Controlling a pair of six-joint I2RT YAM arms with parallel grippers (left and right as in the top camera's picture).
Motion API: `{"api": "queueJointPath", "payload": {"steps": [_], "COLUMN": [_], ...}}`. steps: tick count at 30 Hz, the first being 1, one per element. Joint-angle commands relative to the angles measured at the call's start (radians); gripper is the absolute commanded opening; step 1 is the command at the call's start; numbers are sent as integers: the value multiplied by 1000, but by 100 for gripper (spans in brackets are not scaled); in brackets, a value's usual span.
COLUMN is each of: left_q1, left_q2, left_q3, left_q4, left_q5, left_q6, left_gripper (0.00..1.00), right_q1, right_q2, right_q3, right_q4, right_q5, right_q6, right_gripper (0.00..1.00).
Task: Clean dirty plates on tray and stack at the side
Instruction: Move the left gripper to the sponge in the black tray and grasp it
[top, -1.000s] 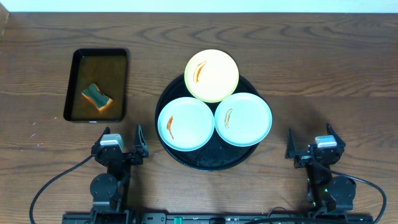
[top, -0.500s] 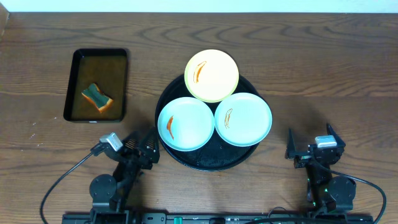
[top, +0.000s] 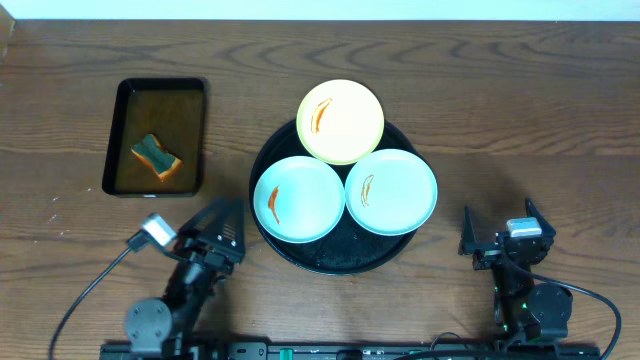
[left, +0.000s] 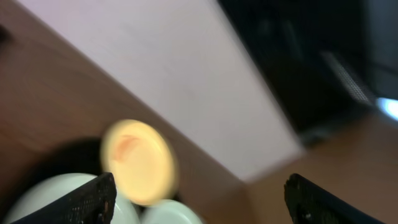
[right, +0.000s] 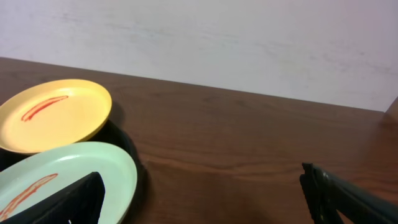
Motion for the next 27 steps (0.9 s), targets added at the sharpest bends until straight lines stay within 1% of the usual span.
{"api": "queueJointPath", "payload": {"steps": [1,3,6,7,10,11,14,17,20,25,27], "left_q1": [15,15,15,15,15,15,15,15,25,146,191], "left_q2": [123,249,501,588,877,964,1187,1351,1453,1589,1638], "left_q3": [243,395,665,752,1020,1100,1319,1467,1530,1547,1547], "left_q4": [-166,-294,-565,-661,-958,-1036,-1203,-1246,-1207,-1077,-1048], "left_q5": [-240,-256,-267,-299,-466,-510,-526,-526,-527,-547,-544], "left_q6": [307,381,444,451,467,478,517,518,521,505,447], "left_gripper": [87,87,87,87,87,87,87,87,87,87,87], "right_q1": [-8,-8,-8,-8,-8,-8,-8,-8,-8,-8,-8], "right_q2": [-6,-6,-6,-6,-6,-6,-6,-6,-6,-6,-6], "right_q3": [-2,-2,-2,-2,-2,-2,-2,-2,-2,-2,-2], "right_q4": [-5,-5,-5,-5,-5,-5,-5,-5,-5,-5,-5], "right_q5": [6,6,6,6,6,6,6,6,6,6,6], "right_q6": [-14,-14,-14,-14,-14,-14,-14,-14,-14,-14,-14], "right_gripper": [99,99,99,99,99,99,99,99,99,99,99]}}
